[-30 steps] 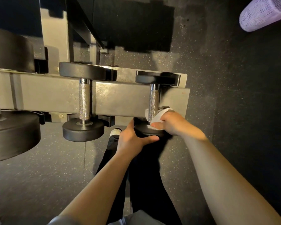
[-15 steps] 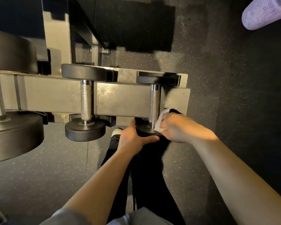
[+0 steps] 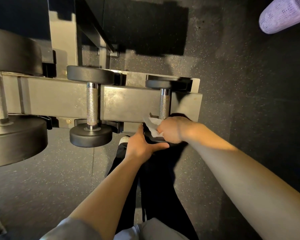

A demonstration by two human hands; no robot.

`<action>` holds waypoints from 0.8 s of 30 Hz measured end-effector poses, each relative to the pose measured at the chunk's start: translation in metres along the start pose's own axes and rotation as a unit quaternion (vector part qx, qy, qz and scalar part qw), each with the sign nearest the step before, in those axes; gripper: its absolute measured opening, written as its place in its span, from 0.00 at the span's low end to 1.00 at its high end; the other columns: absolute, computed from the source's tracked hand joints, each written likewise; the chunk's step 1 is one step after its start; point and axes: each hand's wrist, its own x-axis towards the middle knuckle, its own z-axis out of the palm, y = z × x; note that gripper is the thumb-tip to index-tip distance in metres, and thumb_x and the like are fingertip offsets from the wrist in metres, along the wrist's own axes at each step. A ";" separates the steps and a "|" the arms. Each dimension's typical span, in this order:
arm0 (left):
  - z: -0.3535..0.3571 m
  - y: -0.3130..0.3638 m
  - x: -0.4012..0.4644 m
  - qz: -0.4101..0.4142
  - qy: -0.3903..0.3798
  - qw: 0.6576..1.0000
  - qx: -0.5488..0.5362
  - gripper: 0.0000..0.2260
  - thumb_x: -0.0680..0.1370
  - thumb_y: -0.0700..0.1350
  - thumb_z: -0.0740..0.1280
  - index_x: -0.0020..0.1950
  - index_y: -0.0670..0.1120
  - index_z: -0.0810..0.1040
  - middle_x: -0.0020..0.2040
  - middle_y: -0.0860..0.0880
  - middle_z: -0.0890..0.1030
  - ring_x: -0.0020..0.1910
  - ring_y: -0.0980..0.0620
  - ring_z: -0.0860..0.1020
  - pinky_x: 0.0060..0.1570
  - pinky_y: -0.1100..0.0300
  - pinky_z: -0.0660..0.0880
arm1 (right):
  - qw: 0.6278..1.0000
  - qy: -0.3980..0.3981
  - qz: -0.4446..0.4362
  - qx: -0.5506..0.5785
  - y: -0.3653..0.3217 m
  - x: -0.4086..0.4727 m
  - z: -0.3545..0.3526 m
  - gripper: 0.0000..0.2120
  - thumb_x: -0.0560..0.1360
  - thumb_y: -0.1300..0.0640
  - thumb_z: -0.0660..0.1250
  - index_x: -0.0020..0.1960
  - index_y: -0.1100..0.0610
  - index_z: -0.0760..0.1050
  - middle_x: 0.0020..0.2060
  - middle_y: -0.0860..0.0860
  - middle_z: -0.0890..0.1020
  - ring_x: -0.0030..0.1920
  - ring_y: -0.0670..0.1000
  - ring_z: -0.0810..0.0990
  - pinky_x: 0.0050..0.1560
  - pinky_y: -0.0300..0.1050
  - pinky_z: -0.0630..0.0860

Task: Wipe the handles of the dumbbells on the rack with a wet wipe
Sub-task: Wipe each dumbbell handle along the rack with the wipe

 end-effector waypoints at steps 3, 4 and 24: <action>0.002 0.000 0.000 0.005 0.005 1.000 0.001 0.49 0.61 0.58 0.80 0.76 0.47 0.62 0.68 0.48 0.75 0.67 0.49 0.73 0.61 0.60 0.70 | 0.998 -0.030 0.008 0.055 0.020 -0.018 0.004 0.08 0.79 0.58 0.57 0.47 0.51 0.74 0.61 0.55 0.75 0.53 0.57 0.74 0.48 0.41 0.64; 0.003 0.000 -0.001 0.006 0.005 1.000 0.002 0.50 0.61 0.58 0.80 0.77 0.47 0.60 0.70 0.48 0.73 0.69 0.48 0.72 0.63 0.59 0.69 | 0.997 -0.034 0.019 0.069 0.023 -0.023 0.007 0.09 0.79 0.58 0.57 0.43 0.49 0.72 0.54 0.54 0.75 0.52 0.56 0.72 0.48 0.41 0.64; 0.000 0.001 0.000 -0.011 -0.001 1.000 -0.022 0.53 0.61 0.54 0.81 0.78 0.47 0.55 0.70 0.47 0.72 0.69 0.49 0.71 0.62 0.62 0.67 | 0.988 -0.019 0.098 0.121 0.046 -0.034 0.020 0.16 0.80 0.58 0.55 0.33 0.55 0.63 0.33 0.50 0.67 0.35 0.51 0.70 0.32 0.41 0.63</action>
